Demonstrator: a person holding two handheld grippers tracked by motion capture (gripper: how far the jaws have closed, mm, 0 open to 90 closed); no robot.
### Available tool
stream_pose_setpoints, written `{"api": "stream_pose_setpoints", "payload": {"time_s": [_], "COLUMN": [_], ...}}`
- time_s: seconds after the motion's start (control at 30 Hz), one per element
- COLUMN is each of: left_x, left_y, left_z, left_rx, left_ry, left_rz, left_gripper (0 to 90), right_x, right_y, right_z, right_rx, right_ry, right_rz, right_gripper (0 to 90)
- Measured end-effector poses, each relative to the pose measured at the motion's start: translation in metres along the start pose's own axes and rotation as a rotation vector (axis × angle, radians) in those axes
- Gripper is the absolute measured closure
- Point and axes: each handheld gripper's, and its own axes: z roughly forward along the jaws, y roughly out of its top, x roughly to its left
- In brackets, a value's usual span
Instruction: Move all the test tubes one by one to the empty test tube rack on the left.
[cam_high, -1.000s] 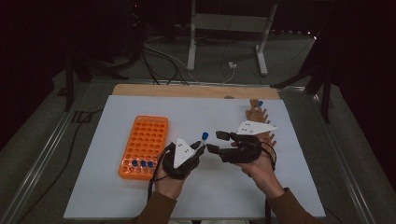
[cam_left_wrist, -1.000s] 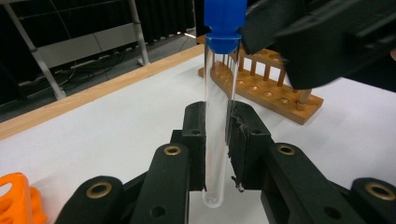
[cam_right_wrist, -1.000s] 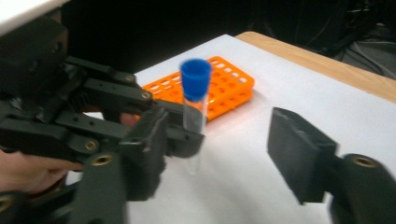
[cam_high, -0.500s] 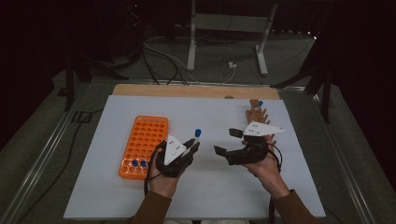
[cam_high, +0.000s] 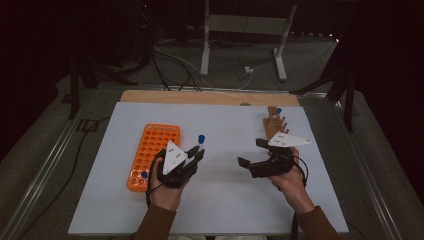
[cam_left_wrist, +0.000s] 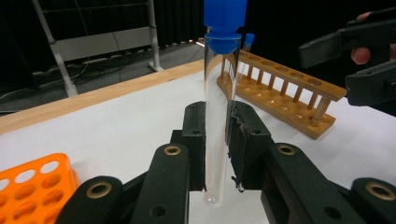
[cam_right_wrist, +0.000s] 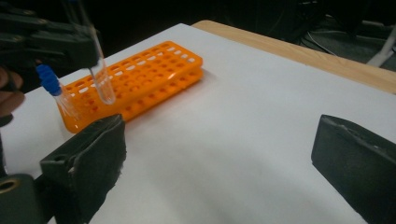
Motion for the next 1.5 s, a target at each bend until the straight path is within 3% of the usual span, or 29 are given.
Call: {"api": "stream_pose_setpoints", "payload": {"time_s": [0.57,1.17,1.5], "left_x": [0.025,0.056,0.076], "left_y": [0.004,0.0,-0.013], "left_z": [-0.024,-0.047,-0.067], "left_rx": [-0.037,-0.034,-0.062], "left_ry": [0.008,0.006,0.033], "left_rz": [-0.036,-0.004,-0.011], "left_gripper": [78.3,78.1,78.1], "right_x": [-0.016,-0.032,-0.036], "right_y": [-0.014,-0.028,-0.029], "right_z": [-0.016,-0.034,-0.039], "right_rx": [-0.022,-0.034,-0.043], "right_ry": [-0.07,-0.113,-0.119], "right_rz": [0.028,0.054,0.058], "right_gripper": [0.0,0.0,0.0]}}
